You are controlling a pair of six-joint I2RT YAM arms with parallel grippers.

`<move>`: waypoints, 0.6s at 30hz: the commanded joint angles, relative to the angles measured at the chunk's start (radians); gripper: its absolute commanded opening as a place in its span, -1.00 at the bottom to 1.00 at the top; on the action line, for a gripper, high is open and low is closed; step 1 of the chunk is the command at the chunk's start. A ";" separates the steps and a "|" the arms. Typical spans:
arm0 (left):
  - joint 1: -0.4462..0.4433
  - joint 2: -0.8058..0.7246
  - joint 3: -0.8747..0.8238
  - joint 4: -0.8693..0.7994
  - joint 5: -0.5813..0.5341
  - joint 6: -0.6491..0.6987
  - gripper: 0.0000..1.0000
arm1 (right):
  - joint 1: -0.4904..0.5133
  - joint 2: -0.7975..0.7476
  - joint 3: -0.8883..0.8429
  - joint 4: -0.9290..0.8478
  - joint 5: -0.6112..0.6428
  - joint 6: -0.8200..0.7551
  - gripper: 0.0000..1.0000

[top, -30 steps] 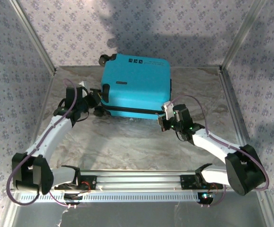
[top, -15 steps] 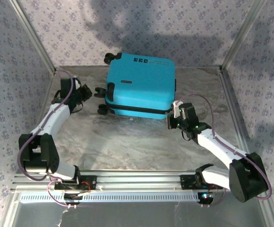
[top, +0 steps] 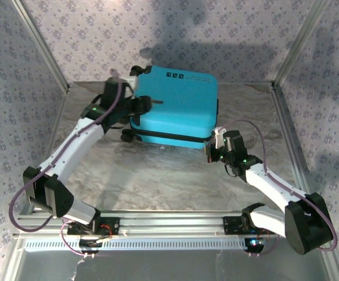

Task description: Pack the luggage

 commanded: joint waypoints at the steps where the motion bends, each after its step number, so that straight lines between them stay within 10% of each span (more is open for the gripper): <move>1: -0.165 0.095 0.150 -0.160 -0.149 0.150 0.24 | 0.033 -0.020 -0.020 0.008 -0.084 0.018 -1.00; 18: -0.491 0.563 0.702 -0.443 -0.469 0.293 0.39 | 0.264 -0.055 -0.063 0.062 -0.050 0.008 -1.00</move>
